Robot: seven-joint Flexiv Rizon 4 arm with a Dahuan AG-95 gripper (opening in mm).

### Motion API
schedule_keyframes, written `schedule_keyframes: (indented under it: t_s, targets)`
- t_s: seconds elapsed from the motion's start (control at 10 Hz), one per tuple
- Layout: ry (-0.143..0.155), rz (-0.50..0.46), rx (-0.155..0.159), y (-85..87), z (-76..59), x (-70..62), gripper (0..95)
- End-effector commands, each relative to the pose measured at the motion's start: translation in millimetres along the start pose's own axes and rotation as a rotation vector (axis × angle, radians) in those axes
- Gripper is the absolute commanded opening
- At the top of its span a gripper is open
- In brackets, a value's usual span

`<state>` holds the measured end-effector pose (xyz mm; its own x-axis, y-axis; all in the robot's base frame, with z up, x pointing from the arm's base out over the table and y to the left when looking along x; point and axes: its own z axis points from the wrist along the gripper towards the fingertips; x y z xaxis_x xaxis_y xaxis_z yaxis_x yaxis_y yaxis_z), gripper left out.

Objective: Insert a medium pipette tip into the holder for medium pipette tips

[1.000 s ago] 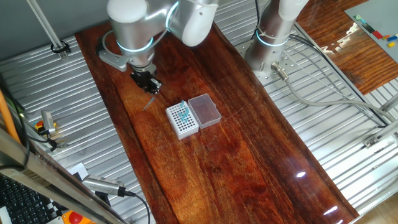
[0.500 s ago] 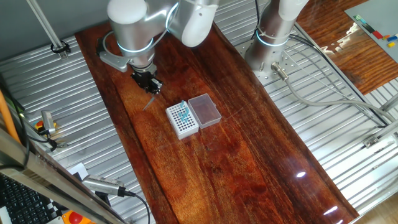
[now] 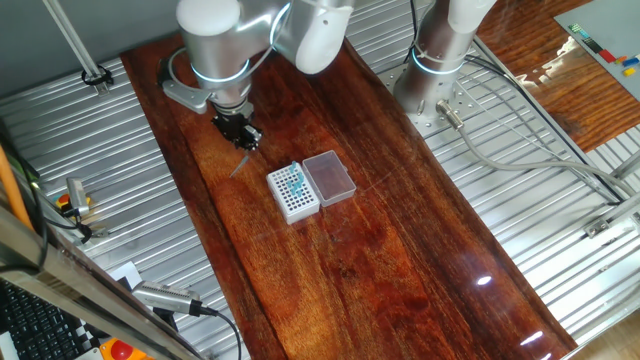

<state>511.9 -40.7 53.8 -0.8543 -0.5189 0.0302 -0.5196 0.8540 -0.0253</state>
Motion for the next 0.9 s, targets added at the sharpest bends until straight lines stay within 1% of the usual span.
schedule_keyframes:
  t_s: [0.1,0.2,0.4,0.7,0.9]
  targets:
    - [-0.013,-0.002,-0.023,-2.5,9.6,-0.1,19.0]
    - [-0.024,0.007,-0.040,-4.2,17.2,1.1,19.0]
    - [-0.027,0.022,-0.052,-4.1,25.1,0.7,19.0]
    - [-0.028,0.052,-0.057,3.7,36.2,-1.2,19.0]
    - [-0.030,0.053,-0.058,6.1,39.1,0.9,19.0]
